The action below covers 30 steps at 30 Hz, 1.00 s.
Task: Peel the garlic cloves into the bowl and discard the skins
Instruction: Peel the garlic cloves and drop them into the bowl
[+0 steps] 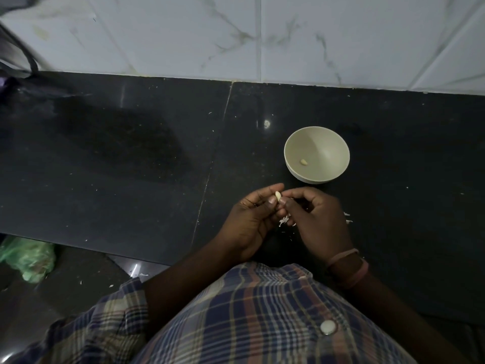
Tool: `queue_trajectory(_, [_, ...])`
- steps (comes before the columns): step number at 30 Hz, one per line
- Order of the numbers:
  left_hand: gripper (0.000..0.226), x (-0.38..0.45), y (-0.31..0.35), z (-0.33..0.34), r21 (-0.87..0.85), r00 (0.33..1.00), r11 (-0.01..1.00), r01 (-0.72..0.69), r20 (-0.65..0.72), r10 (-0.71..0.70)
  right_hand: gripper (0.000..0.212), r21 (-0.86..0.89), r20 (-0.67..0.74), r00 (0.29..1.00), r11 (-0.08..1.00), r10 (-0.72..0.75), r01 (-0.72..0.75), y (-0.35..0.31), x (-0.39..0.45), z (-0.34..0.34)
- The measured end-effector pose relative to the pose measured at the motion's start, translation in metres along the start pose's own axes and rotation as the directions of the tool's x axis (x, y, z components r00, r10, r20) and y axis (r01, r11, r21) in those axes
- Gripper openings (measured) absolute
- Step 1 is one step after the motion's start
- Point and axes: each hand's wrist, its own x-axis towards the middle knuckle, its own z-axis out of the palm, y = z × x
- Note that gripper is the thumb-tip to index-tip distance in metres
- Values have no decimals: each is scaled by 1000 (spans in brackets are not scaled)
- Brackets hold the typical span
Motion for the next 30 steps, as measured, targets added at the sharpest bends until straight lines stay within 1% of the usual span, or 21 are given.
queue_trajectory(4, [31, 0, 1, 1, 42, 1000, 999, -11, -3, 11, 6, -50, 4, 1000, 998, -24, 24, 2, 1, 0])
queue_trajectory(8, [31, -1, 1, 2, 72, 1000, 997, -16, 13, 15, 7, -19, 29, 1000, 1000, -2, 3, -3, 0, 2])
queue_trajectory(12, [28, -1, 0, 2, 88, 999, 996, -21, 41, 17, 6, 29, 24, 998, 998, 50, -50, -4, 0, 4])
queue_trajectory(15, [26, -1, -1, 3, 54, 999, 999, -1, 50, -2, 5, 2, 23, 995, 995, 98, -98, 2, 1, 6])
queue_trajectory(18, [20, 0, -2, 2, 0, 1000, 1000, 13, 22, -13, 9, -8, 20, 989, 989, 147, -147, 8, 3, 9])
queue_trajectory(22, [20, -1, 0, 2, -1, 999, 999, 33, -18, -33, 11, 41, -31, 983, 983, 183, -181, 6, 4, 9])
queue_trajectory(23, [19, -1, 1, 2, -3, 999, 999, 36, -26, -36, 10, 41, -50, 984, 985, 172, -170, 5, 3, 8])
queue_trajectory(25, [17, 0, 1, 2, -10, 999, 999, 30, -39, -31, 9, 24, -80, 992, 995, 103, -101, 5, 2, 5])
queue_trajectory(27, [17, 0, 1, 2, -17, 998, 1000, 22, -58, -23, 18, 14, -70, 997, 1000, 16, -15, 5, 1, 3])
queue_trajectory(30, [16, 2, 2, 1, -14, 998, 1000, 0, -65, -1, 35, 5, -11, 996, 996, -87, 87, 1, -1, 3])
